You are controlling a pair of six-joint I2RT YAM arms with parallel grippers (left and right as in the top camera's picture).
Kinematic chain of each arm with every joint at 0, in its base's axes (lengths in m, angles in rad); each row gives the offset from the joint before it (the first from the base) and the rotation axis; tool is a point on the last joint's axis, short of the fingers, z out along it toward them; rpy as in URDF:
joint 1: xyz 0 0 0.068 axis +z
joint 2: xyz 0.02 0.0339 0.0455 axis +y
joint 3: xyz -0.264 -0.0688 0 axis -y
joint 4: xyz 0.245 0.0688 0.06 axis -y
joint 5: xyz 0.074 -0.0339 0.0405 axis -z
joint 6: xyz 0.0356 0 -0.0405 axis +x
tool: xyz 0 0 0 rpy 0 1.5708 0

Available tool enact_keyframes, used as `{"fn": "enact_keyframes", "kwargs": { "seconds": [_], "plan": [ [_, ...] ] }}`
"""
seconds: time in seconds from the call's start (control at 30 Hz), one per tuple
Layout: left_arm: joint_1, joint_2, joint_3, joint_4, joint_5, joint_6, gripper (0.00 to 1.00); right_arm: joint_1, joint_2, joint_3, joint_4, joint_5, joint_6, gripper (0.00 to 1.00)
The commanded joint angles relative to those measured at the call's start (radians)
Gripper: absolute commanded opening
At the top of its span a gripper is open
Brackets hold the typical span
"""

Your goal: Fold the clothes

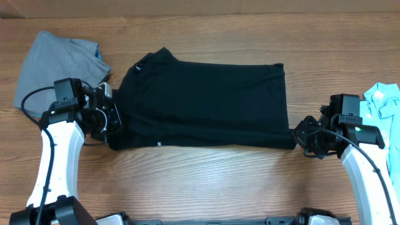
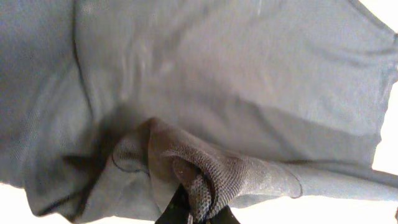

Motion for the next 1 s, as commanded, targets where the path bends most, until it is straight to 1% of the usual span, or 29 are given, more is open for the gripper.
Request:
{"fn": "enact_keyframes", "kwargs": {
  "seconds": [0.0, 0.2, 0.3, 0.47, 0.57, 0.6, 0.63, 0.67, 0.7, 0.73, 0.77, 0.8, 0.97],
  "plan": [
    [0.006, -0.005, 0.025, 0.059, -0.018, 0.022, 0.04, -0.003, 0.046, 0.032, 0.035, -0.016, 0.011, 0.04],
    [0.006, -0.005, 0.025, 0.107, -0.07, 0.019, 0.04, -0.002, 0.12, 0.032, 0.128, -0.076, 0.003, 0.04],
    [0.006, -0.004, 0.025, 0.109, -0.101, 0.023, 0.04, -0.002, 0.125, 0.032, 0.17, -0.076, 0.002, 0.04],
    [0.005, -0.004, 0.025, 0.127, -0.105, 0.031, 0.04, -0.002, 0.125, 0.032, 0.208, -0.079, 0.0, 0.04],
    [0.005, -0.004, 0.025, 0.135, -0.105, 0.031, 0.05, -0.002, 0.125, 0.032, 0.218, -0.079, 0.0, 0.04],
    [0.005, -0.004, 0.025, 0.138, -0.105, 0.031, 0.08, -0.002, 0.125, 0.032, 0.221, -0.079, 0.0, 0.06],
    [0.005, -0.004, 0.025, 0.141, -0.105, 0.031, 0.15, -0.002, 0.125, 0.032, 0.228, -0.079, 0.0, 0.12],
    [0.005, -0.004, 0.025, 0.146, -0.105, 0.031, 0.2, -0.002, 0.125, 0.032, 0.236, -0.079, 0.0, 0.23],
    [0.005, -0.004, 0.025, 0.15, -0.105, 0.031, 0.27, -0.002, 0.125, 0.032, 0.247, -0.077, -0.001, 0.31],
    [0.005, -0.004, 0.025, 0.154, -0.106, 0.031, 0.35, -0.002, 0.125, 0.032, 0.256, -0.072, -0.003, 0.35],
    [0.005, -0.004, 0.025, 0.156, -0.111, 0.03, 0.47, -0.002, 0.125, 0.032, 0.263, -0.06, -0.01, 0.37],
    [0.005, -0.004, 0.025, 0.154, -0.118, 0.03, 0.52, -0.002, 0.125, 0.032, 0.265, -0.042, -0.016, 0.39],
    [0.006, -0.004, 0.025, 0.08, -0.186, 0.031, 0.64, -0.008, 0.125, 0.032, 0.226, -0.014, -0.056, 0.45]
  ]
}}
